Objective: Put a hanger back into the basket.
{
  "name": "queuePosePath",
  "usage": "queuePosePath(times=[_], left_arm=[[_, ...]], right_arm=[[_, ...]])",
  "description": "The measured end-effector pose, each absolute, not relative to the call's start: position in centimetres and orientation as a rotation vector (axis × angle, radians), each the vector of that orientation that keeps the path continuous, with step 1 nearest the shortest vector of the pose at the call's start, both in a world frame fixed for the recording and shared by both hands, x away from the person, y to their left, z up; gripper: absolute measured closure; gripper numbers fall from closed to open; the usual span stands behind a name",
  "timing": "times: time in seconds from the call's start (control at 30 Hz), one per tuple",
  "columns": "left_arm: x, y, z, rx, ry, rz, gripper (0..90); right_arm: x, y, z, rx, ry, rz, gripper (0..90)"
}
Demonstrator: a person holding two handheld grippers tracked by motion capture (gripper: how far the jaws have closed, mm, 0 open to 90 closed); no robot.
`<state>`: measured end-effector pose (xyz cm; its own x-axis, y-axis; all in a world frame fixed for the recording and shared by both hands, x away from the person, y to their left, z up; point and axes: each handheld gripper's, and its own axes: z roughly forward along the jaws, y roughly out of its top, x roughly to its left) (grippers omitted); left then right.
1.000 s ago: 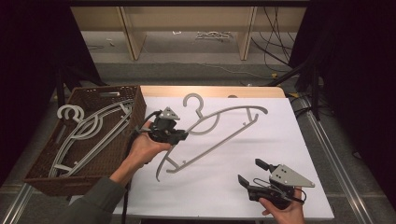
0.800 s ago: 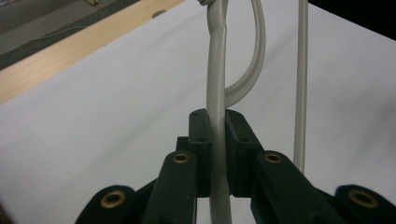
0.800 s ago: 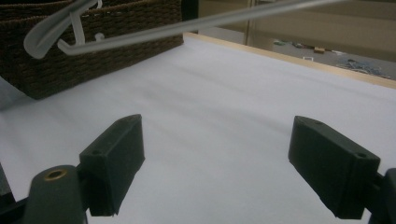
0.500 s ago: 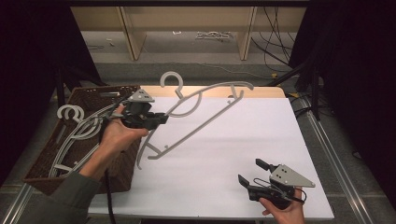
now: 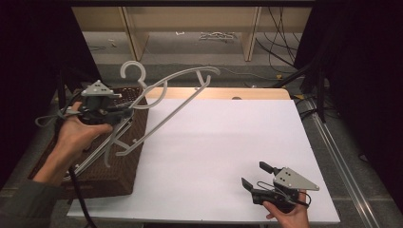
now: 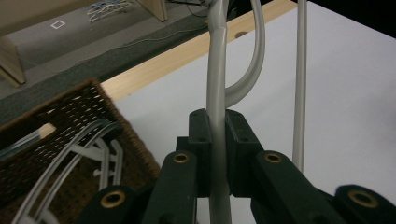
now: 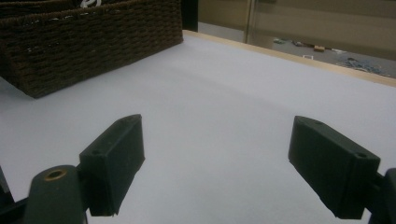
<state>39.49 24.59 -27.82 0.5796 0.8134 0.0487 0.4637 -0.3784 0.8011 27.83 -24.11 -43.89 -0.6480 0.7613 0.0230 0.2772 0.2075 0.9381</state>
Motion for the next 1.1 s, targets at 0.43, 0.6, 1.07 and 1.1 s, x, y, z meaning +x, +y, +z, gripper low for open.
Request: queuePosePath(times=[0.43,0.6,1.07,1.1], left_arm=[[39.1,32.4,-28.5,1.958,1.195,0.660,82.4],[39.2,34.7,-29.6,1.932,1.271,0.684,82.4],[39.3,38.6,-32.2,1.958,1.348,0.721,82.4],[39.3,38.7,-32.5,1.959,1.350,0.723,82.4]], right_arm=[[27.9,-24.0,-44.1,0.970,2.044,1.437,19.4],[28.0,-23.9,-44.2,0.972,2.045,1.452,19.4],[28.0,-24.0,-44.2,0.969,2.049,1.445,19.4],[28.0,-24.0,-44.2,0.970,2.048,1.445,19.4]])
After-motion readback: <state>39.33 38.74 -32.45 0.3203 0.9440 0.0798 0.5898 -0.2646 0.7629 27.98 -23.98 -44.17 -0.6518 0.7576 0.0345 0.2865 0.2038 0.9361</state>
